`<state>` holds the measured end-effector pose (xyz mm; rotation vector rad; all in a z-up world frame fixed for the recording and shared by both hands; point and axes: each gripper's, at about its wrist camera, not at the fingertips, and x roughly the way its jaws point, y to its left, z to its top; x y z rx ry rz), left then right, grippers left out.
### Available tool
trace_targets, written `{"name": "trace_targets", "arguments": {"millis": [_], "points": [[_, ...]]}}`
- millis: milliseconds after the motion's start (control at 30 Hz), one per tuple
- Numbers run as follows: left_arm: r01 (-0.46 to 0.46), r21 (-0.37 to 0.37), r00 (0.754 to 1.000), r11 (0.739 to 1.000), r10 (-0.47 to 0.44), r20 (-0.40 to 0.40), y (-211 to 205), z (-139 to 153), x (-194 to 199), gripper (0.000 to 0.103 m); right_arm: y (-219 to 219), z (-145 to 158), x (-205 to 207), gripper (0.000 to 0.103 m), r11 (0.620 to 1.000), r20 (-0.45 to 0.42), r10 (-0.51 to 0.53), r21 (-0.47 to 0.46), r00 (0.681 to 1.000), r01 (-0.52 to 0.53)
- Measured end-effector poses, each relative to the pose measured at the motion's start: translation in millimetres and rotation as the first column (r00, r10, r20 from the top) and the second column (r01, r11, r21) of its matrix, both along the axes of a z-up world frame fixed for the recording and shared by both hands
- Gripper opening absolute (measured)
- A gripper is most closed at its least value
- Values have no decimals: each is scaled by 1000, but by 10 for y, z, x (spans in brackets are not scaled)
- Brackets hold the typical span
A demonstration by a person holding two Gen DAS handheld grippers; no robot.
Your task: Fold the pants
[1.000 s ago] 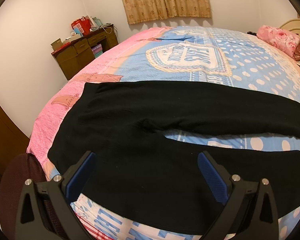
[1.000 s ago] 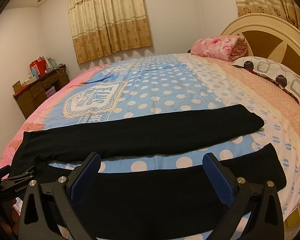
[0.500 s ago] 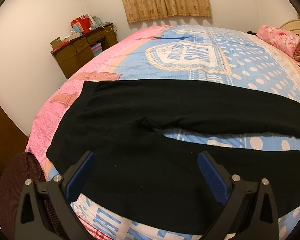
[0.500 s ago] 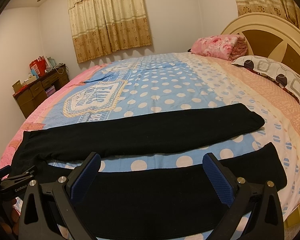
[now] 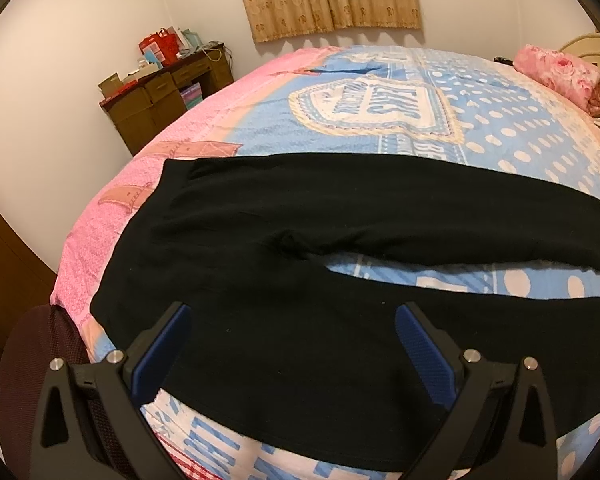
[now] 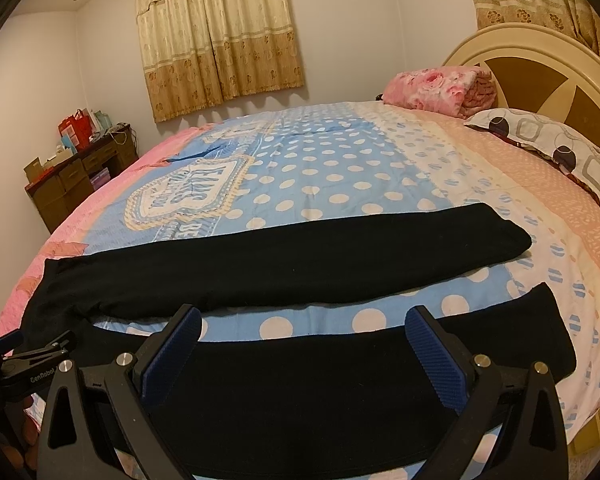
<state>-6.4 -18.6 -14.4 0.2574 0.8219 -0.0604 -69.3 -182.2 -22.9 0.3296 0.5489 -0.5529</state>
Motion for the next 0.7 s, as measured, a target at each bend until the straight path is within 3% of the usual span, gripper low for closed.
{"name": "trace_targets", "arguments": {"millis": [300,467,600,700], "points": [[-35,16,999,999,35,2,207,119,358,103,-328,2,23,102,1000,-30,-22,17,999,22],[-66,-33,997,997,65,-41,347,256,794,103,-688,61,113,102,1000,-64,5,-3,998,-5],[-112,-23,992,993,111,-55,425,275,1212,103,-1086,103,175,102,999,-109,-11,-38,994,6],[-155,-63,982,986,147,-117,505,216,1525,103,-1366,121,200,102,999,-120,-10,-51,993,4]]}}
